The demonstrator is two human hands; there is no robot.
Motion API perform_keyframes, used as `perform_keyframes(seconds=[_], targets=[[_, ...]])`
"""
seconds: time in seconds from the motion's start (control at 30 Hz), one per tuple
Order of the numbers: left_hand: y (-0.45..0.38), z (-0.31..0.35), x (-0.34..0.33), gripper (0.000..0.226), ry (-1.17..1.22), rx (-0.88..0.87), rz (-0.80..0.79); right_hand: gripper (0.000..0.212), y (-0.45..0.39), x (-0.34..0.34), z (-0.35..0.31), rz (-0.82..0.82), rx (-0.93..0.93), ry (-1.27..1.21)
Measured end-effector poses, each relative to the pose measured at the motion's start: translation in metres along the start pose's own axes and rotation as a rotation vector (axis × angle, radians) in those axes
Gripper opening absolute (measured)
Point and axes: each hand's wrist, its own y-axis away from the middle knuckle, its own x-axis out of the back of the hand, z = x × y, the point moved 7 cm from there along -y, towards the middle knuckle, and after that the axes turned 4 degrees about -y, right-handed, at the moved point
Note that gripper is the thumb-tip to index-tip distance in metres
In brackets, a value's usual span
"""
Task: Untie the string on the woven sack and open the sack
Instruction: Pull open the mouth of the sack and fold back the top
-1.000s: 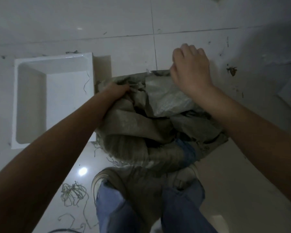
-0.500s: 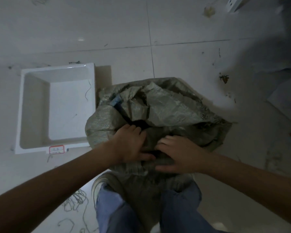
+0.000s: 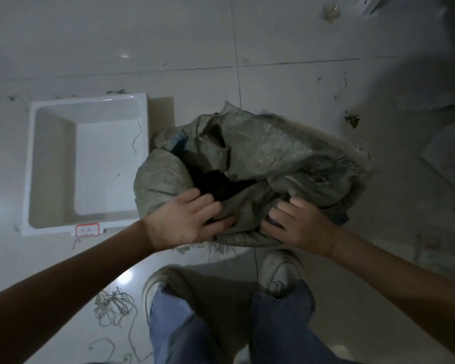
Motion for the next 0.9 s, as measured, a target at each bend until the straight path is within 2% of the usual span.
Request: perform_keyframes(seconds=[0.03,0.1,0.17,0.23,0.27,0.3,0.37,0.43,0.47,0.53,0.6,0.63,0.77,0.9], targets=[[0.005,0.001,-0.001,0.025,-0.034,-0.002,0.022,0.008,0.002,0.001,0.002,0.051,-0.011,0.032],[0.021,0.014,-0.016,0.027,-0.101,-0.046,0.02,0.008,0.009,-0.01,0.009,0.026,-0.054,0.102],[0.035,0.033,-0.042,0.031,-0.16,-0.124,-0.109,0.009,0.023,-0.035,0.011,-0.141,-0.063,0.128],[0.044,0.045,-0.058,0.05,-0.135,-0.139,-0.299,0.039,0.036,-0.054,0.004,-0.381,-0.047,0.048],[0.043,0.046,-0.06,0.059,-0.062,-0.083,-0.398,0.054,0.038,-0.055,0.0,-0.474,-0.074,-0.043],[0.038,0.045,-0.054,0.06,0.056,0.012,-0.458,0.058,0.034,-0.048,-0.002,-0.501,-0.113,-0.119],[0.017,0.036,-0.033,0.045,0.272,0.222,-0.336,0.046,0.01,-0.03,0.0,-0.409,-0.22,-0.231],[-0.012,0.011,-0.027,0.027,0.218,0.366,-0.277,0.037,-0.02,-0.023,0.017,-0.347,-0.41,-0.287],[-0.024,-0.003,-0.032,0.026,0.11,0.394,-0.335,0.034,-0.031,-0.029,0.028,-0.404,-0.512,-0.288],[-0.032,-0.026,-0.062,0.034,-0.061,0.428,-0.669,0.036,-0.04,-0.056,0.051,-0.685,-0.654,-0.161],[-0.022,-0.035,-0.088,0.058,-0.123,0.409,-0.973,0.055,-0.043,-0.073,0.078,-0.885,-0.712,-0.008],[-0.018,-0.036,-0.095,0.07,-0.16,0.382,-1.039,0.066,-0.046,-0.076,0.094,-0.909,-0.729,0.027],[-0.016,-0.019,-0.103,0.083,-0.152,0.26,-1.032,0.105,-0.049,-0.085,0.155,-0.921,-0.864,-0.045],[0.001,0.006,-0.111,0.084,0.033,0.275,-1.125,0.114,-0.037,-0.101,0.18,-0.937,-1.01,-0.149]])
